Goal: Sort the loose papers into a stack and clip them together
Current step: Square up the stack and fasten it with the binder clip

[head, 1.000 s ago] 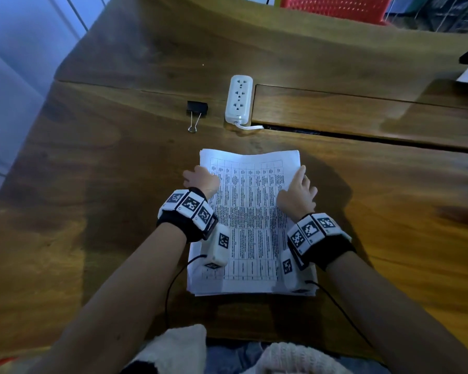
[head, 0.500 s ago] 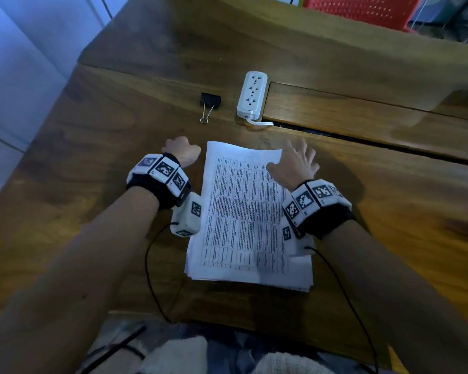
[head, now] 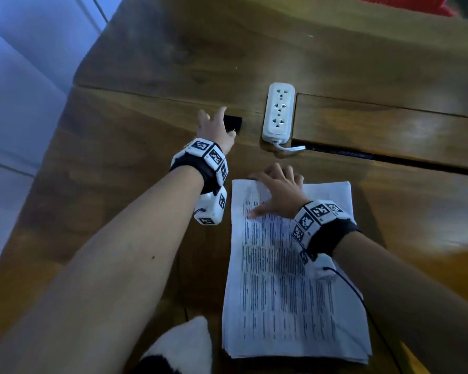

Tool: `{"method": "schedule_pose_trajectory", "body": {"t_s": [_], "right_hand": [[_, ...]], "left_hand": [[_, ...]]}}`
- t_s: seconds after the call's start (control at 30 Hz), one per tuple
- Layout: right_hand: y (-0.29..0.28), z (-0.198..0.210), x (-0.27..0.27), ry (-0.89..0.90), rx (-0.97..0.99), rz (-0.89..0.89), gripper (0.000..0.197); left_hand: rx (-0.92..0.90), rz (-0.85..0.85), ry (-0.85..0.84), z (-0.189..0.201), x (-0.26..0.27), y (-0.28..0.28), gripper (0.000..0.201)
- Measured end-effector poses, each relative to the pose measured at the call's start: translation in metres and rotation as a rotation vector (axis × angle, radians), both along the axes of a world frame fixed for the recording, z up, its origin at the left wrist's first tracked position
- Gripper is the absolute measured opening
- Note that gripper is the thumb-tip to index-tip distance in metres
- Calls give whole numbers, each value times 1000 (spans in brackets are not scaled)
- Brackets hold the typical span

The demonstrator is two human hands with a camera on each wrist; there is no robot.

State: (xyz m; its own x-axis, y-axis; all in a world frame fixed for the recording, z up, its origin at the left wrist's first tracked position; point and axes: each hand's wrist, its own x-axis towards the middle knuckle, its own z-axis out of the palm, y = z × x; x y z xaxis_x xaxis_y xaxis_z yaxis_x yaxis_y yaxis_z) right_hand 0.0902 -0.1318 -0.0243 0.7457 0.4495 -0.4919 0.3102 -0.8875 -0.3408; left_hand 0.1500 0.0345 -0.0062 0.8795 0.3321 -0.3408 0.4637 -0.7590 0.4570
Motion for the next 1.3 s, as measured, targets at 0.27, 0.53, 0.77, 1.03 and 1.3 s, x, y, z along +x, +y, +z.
{"method": "schedule_pose_trajectory", "body": {"t_s": [0.27,0.53,0.77,1.03,1.3], "right_hand": [[-2,-11,4,-24,40,6,89],[-2,-8,7,28,120,-79,66],[-4,45,11,-192,726,-514,20],[-23,88,-32,-290,887,-400,7],[-39,109,-65,-155,894,-344,11]], "left_hand": [[142,-76,8,-20,32,-11,37],[-241,119,-204,3,26,0,31],[-969,352,-209,55,-13,-15,20],[-1320,408,-78,72,-82,-45,11],[-1314,500,-84,79,-115,-64,11]]}}
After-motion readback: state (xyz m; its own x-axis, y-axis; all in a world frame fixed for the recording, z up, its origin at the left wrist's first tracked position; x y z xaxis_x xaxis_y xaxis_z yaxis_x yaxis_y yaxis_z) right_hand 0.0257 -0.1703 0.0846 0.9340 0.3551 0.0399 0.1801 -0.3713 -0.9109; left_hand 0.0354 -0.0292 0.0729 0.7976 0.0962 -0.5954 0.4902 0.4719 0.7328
